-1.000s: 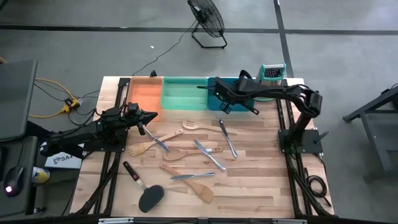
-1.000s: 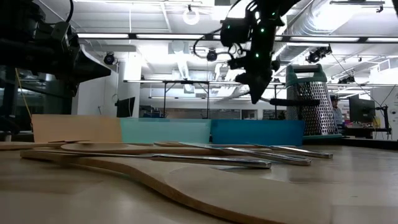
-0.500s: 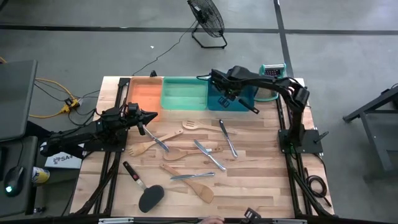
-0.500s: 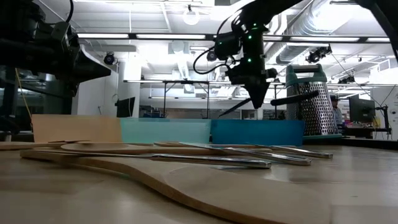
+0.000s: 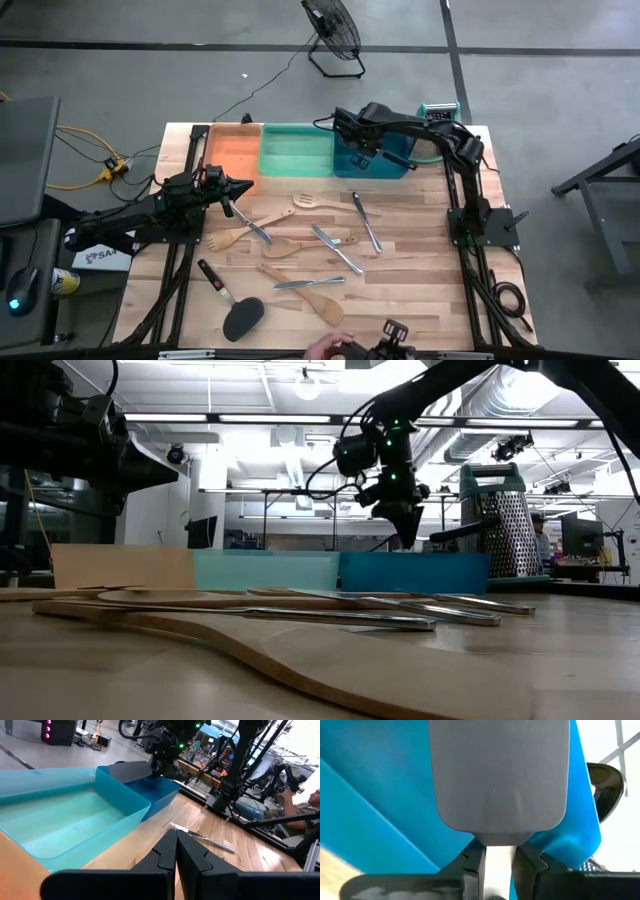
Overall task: Pick & Place Kitchen Items
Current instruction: Put the black spatula into the blue bin, then put the silver table knife into the green bin
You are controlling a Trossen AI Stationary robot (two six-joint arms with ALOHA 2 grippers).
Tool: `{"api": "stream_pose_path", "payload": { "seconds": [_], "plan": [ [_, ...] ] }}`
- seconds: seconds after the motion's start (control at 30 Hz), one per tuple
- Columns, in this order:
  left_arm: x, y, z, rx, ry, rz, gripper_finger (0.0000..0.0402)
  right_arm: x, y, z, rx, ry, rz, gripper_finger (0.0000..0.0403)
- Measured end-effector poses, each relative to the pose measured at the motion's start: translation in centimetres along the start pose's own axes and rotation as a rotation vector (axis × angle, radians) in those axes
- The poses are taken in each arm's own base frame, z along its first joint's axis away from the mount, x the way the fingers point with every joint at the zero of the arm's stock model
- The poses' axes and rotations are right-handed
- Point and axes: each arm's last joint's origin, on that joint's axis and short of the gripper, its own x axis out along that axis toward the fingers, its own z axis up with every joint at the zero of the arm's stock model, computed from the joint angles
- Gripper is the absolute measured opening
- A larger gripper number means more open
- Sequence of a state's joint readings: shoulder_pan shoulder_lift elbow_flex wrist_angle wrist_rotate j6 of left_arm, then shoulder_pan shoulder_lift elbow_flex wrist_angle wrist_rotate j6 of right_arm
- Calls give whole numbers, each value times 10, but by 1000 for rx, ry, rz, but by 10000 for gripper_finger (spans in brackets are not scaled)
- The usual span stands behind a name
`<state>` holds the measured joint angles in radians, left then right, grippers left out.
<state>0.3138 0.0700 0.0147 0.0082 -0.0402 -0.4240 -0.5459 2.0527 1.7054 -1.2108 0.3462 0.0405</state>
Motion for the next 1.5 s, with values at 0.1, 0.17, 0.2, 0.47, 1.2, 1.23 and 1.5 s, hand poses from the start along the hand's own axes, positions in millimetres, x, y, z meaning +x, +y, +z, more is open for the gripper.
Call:
{"api": "stream_pose_path", "payload": {
  "seconds": [0.1,0.17,0.2,0.47,1.2,1.23,1.5],
  "plan": [
    [0,0,0,0,0,0,6,0,0,4,-6,-36,13,55],
    [0,0,0,0,0,0,6,0,1,5,-1,-48,28,55],
    [0,0,0,0,0,0,6,1,0,5,2,-51,34,55],
    [0,0,0,0,0,0,6,19,3,12,-13,-25,33,56],
    [0,0,0,0,0,0,6,20,1,14,14,-39,32,130],
    [0,0,0,0,0,0,6,20,1,14,21,-40,33,139],
    [0,0,0,0,0,0,6,-14,-9,3,113,-109,49,226]
  ]
}}
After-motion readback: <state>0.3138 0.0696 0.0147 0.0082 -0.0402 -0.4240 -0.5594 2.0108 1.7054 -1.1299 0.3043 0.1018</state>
